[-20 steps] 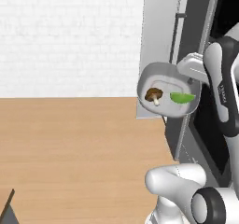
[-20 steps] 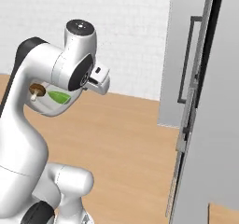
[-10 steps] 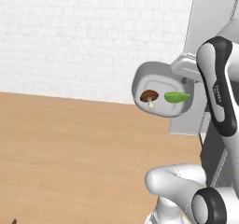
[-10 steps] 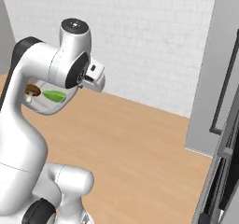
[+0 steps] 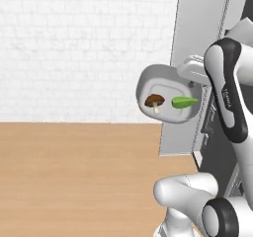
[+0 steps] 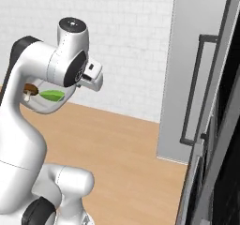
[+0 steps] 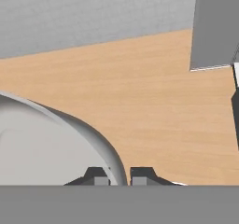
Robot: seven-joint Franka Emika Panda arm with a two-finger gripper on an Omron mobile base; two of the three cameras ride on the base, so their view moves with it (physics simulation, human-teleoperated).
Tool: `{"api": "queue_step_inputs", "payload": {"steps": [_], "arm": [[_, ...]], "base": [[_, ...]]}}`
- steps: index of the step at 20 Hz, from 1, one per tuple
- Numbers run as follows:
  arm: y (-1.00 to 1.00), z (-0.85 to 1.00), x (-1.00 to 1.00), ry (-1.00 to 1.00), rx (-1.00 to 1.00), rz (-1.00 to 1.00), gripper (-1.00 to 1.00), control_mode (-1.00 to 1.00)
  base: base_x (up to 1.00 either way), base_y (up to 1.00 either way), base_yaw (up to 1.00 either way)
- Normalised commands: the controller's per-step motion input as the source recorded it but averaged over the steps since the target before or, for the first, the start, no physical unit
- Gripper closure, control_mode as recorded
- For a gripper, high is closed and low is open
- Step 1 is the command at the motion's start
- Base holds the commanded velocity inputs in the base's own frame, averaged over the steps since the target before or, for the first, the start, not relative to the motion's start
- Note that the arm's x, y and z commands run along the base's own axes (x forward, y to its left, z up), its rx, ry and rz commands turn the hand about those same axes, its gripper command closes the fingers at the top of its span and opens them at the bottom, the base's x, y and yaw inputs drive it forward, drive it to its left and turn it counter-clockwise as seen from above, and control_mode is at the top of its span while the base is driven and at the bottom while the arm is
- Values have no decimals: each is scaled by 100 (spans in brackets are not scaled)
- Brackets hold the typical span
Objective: Take the meat container that has the fish and place it on the second highest rack of the freezer. Then take the vegetable container that has the mushroom and lemon wedge and place it on the highest rack of the freezer.
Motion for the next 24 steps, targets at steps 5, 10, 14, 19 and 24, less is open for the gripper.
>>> {"api": "queue_step_inputs", "payload": {"steps": [5,10,14,19,24], "arm": [[0,0,0,0,0,0,100,100],[0,0,0,0,0,0,100,100],[0,0,0,0,0,0,100,100],[0,0,0,0,0,0,100,100],[0,0,0,0,0,0,100,100]], "base": [[84,15,-16],[100,29,-10],[99,27,-21],[74,31,-40],[53,45,-43]]}}
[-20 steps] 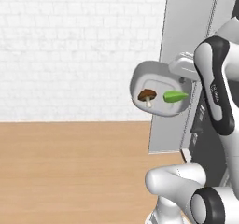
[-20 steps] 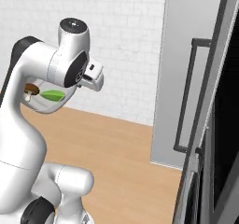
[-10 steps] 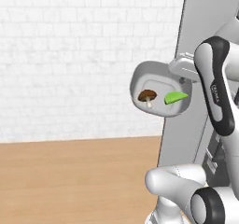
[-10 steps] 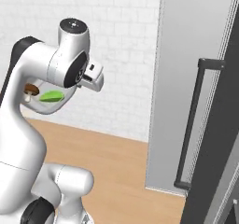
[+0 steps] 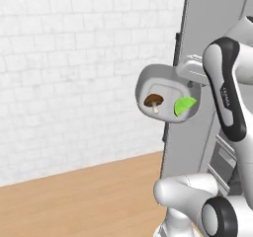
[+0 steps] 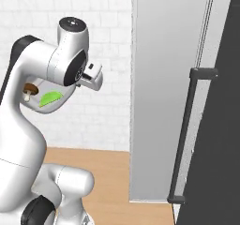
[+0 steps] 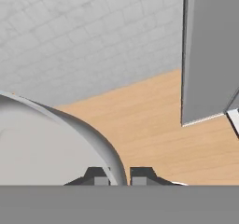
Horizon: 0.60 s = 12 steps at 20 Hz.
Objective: Take the meat container that has the fish and place it on the second highest rack of the freezer. Then take the vegetable container that has the mushroom and lemon wedge and place it on the highest rack of the freezer.
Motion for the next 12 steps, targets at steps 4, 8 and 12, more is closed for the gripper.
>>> {"api": "queue_step_inputs", "payload": {"steps": [4,8,12], "arm": [[0,0,0,0,0,0,100,100],[0,0,0,0,0,0,100,100],[0,0,0,0,0,0,100,100]], "base": [[13,51,-47],[3,46,-49],[3,41,-55]]}}
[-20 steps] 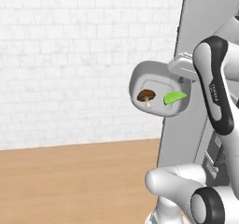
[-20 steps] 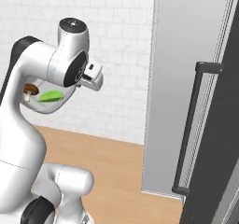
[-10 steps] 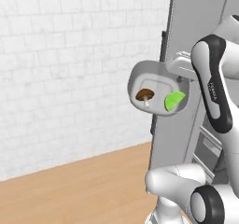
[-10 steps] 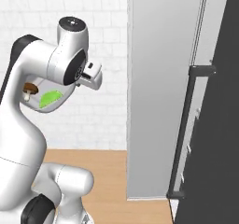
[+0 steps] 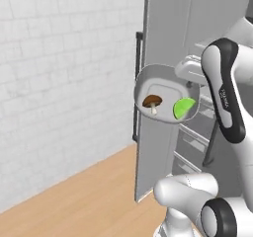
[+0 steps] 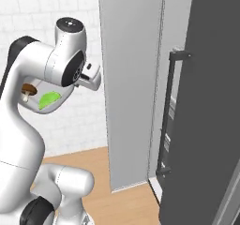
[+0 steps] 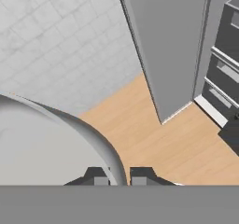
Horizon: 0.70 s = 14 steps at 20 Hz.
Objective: Take the meat container that has the fish and place it on the second highest rack of the freezer. Then take the vegetable container that has the mushroom and lemon wedge and place it on the highest rack of the freezer.
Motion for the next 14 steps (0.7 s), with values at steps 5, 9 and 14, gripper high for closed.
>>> {"api": "queue_step_inputs", "payload": {"steps": [5,9,14], "arm": [[0,0,0,0,0,0,100,100],[0,0,0,0,0,0,100,100],[0,0,0,0,0,0,100,100]], "base": [[3,15,-52],[0,2,-48],[-2,1,-45]]}}
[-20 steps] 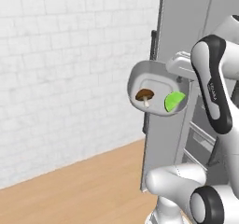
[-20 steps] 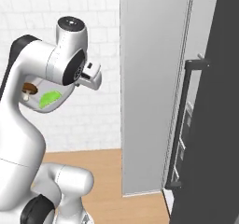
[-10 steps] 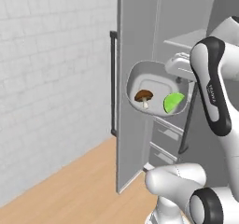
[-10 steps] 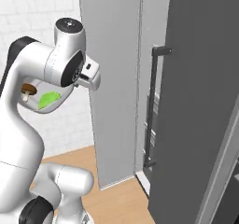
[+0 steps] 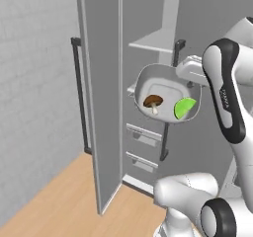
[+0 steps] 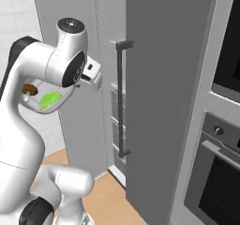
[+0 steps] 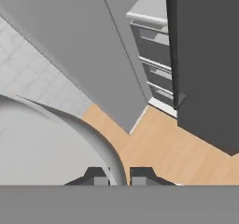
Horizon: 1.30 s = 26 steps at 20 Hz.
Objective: Take the meat container that has the fish and place it on the second highest rack of the freezer. Then take the vegetable container that has the mushroom and lemon wedge and place it on the highest rack of the freezer.
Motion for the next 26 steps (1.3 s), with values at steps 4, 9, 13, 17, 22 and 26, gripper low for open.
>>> {"api": "queue_step_inputs", "payload": {"steps": [4,9,13,17,22,26], "arm": [[0,0,0,0,0,0,100,100],[0,0,0,0,0,0,100,100],[0,0,0,0,0,0,100,100],[0,0,0,0,0,0,100,100],[0,0,0,0,0,0,100,100],[0,0,0,0,0,0,100,100]], "base": [[0,0,-42],[0,5,-46],[0,32,-44],[1,60,-37],[1,83,-29],[11,66,-24]]}}
